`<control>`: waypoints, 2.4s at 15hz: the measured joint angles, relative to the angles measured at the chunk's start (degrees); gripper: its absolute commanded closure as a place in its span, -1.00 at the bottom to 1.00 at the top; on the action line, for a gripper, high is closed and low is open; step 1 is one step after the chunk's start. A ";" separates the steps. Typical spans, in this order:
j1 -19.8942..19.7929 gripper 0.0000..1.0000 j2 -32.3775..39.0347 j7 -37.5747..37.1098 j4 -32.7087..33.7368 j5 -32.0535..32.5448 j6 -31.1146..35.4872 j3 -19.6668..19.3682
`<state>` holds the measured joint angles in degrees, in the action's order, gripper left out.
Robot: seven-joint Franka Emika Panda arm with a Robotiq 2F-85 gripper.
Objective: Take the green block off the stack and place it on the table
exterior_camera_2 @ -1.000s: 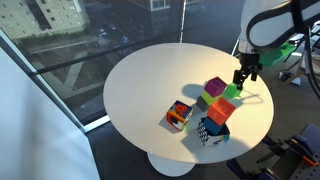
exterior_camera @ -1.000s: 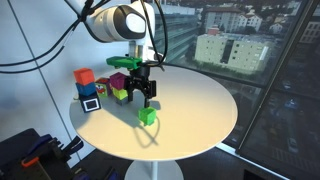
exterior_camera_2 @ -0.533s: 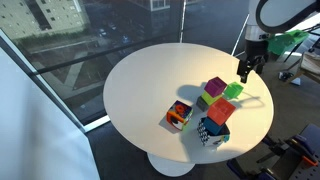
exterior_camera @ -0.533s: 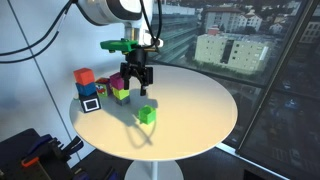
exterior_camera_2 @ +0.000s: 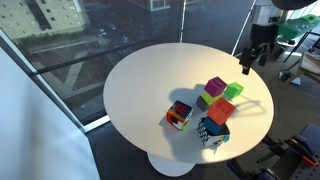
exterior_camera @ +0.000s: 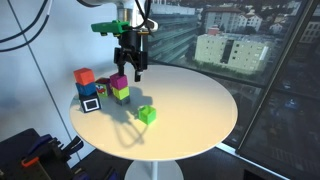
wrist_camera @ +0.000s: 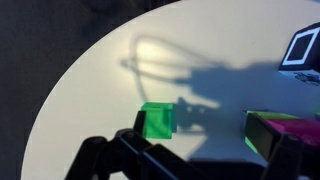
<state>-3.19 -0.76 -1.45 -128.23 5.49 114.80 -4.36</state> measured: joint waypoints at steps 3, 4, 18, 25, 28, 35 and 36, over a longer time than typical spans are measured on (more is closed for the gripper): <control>0.01 -1.00 -2.51 0.37 -0.85 0.00 -1.01 0.28; 0.01 -1.00 -3.48 0.64 -1.26 0.00 -1.58 0.36; 0.02 -1.00 -17.07 2.24 -9.10 0.67 -5.66 0.91; -0.05 -1.00 -23.03 2.24 -11.79 0.36 -5.54 0.08; -0.05 -1.00 -24.96 2.24 -12.58 0.05 -5.29 -0.23; -0.05 -1.00 -26.34 2.24 -13.35 -0.40 -4.35 -0.60; -0.05 -1.00 -26.25 2.24 -13.35 -0.40 -4.35 -0.59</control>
<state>-3.24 -27.01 0.79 -141.58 5.09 110.45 -4.94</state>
